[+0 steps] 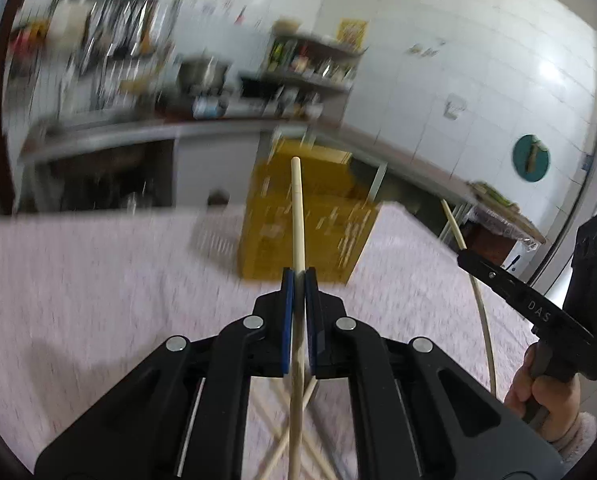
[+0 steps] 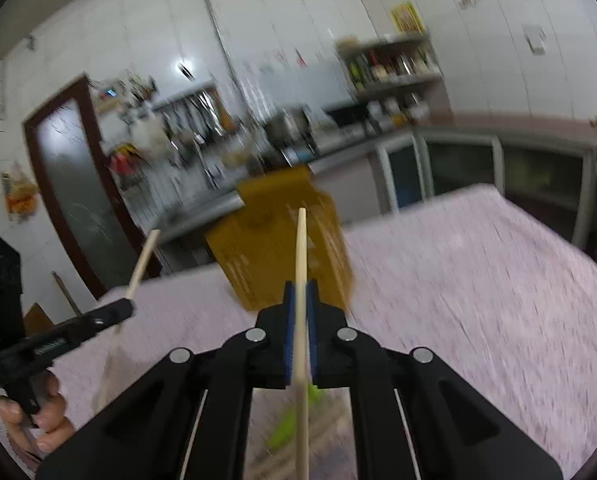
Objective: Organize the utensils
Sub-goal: 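Carry both held chopsticks upright toward the yellow slotted holder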
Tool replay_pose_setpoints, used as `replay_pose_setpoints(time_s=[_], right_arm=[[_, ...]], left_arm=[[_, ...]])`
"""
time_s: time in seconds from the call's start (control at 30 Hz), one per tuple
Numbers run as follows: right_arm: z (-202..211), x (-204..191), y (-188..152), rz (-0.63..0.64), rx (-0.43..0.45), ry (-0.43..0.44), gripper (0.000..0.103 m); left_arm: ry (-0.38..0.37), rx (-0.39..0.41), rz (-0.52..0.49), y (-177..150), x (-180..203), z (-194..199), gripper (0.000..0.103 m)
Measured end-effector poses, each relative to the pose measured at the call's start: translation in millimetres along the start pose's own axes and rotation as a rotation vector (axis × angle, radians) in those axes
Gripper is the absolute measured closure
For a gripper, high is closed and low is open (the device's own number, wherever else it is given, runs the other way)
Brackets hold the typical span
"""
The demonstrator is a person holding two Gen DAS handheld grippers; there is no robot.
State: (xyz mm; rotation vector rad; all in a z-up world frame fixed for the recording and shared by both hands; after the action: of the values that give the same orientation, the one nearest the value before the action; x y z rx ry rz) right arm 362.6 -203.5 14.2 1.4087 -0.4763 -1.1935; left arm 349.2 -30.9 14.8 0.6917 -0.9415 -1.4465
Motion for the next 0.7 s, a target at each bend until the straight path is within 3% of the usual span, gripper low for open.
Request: replay_pose_setpoints(time_s=[0.17,0.33,0.4,0.6,0.7], right_arm=[[1.5,-17.3,40.4,0.066,0.134,0.051,0.097],[3.5,-33.2,69.5,0.089,0.219,0.099,0.097],[-1.4,-38.2,73.3,0.104,0.219,0.103,0.097],[-13.2,-46.4,64.2,0.149,0.177,0.081,0.097],[-22.7,-40.8,52.7,0.140,0.105,0.050,0.097]], left_arm=[[-0.090,0.220,0.032,48.7,14.2,28.9,0.099],[-0.142,0.319,0.062,79.4,18.4,39.7,0.098],[-0.121,0.338,0.039,87.5,24.3,39.0,0.098],[-0.042,0.262,0.007,77.3,20.7,15.8,0.098],[-0.028,0.152,-0.018,64.6,18.2,-5.3,0.098]])
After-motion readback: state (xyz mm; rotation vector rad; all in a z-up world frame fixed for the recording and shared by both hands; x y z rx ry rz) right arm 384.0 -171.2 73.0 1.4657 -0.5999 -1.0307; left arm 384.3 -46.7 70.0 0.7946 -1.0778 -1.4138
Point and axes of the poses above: each gripper's, at about its wrist camera, not at the fingertips, and z roughly against the way its jaws point, x to its right, y to its top, the point moved 9 cm from there along -z, roughly the way its jaws point, and after that the axes turned 14 degrees about y, right-handed, at the moved point
